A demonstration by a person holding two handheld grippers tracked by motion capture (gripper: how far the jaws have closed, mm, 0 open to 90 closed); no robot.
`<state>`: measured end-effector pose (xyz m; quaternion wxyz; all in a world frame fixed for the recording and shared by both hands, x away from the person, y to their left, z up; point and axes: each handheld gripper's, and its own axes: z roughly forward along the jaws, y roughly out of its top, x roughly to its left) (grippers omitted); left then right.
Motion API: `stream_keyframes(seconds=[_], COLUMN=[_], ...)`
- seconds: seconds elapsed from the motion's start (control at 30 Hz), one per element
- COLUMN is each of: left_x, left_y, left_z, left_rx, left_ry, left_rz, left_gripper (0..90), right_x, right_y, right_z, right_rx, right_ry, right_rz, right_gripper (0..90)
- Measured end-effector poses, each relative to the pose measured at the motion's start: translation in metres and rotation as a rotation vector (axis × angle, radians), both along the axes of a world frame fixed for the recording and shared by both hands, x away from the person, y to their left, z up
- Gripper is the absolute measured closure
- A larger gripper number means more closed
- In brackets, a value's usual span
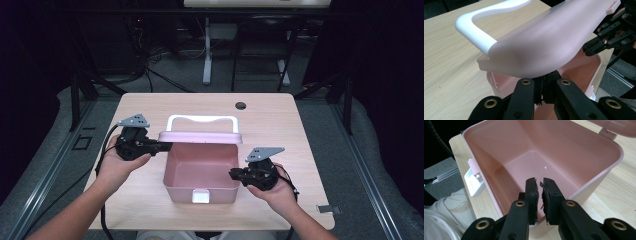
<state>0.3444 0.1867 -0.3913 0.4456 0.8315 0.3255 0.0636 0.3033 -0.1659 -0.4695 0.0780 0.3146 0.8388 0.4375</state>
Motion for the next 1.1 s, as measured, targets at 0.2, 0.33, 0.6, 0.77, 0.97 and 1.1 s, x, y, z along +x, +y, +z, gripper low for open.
stream_keyframes(seconds=[0.2,0.33,0.6,0.77,0.97,1.1], left_x=[0.001,0.002,0.004,0.004,0.006,0.007], left_y=[0.000,0.000,0.000,0.000,0.000,0.000], left_z=[0.001,0.001,0.002,0.003,0.004,0.004], left_rx=[0.003,0.001,0.001,0.002,0.004,0.008], left_ry=[-0.005,-0.006,-0.006,-0.006,-0.006,-0.005], left_rz=[0.000,0.001,0.004,0.005,0.007,0.009], left_gripper=[88.4,88.4,88.4,88.4,88.4,88.4], right_x=[-0.001,-0.002,-0.002,-0.003,-0.003,-0.004], right_y=[0.002,0.003,0.007,0.009,0.010,0.011], right_z=[-0.003,-0.005,-0.008,-0.010,-0.012,-0.013], right_rx=[-0.009,-0.006,-0.008,-0.011,-0.007,-0.010], right_ry=[0.002,0.007,0.011,0.012,0.015,0.017], right_rz=[0.011,0.012,0.022,0.026,0.029,0.033], right_gripper=[82.3,82.3,82.3,82.3,82.3,82.4])
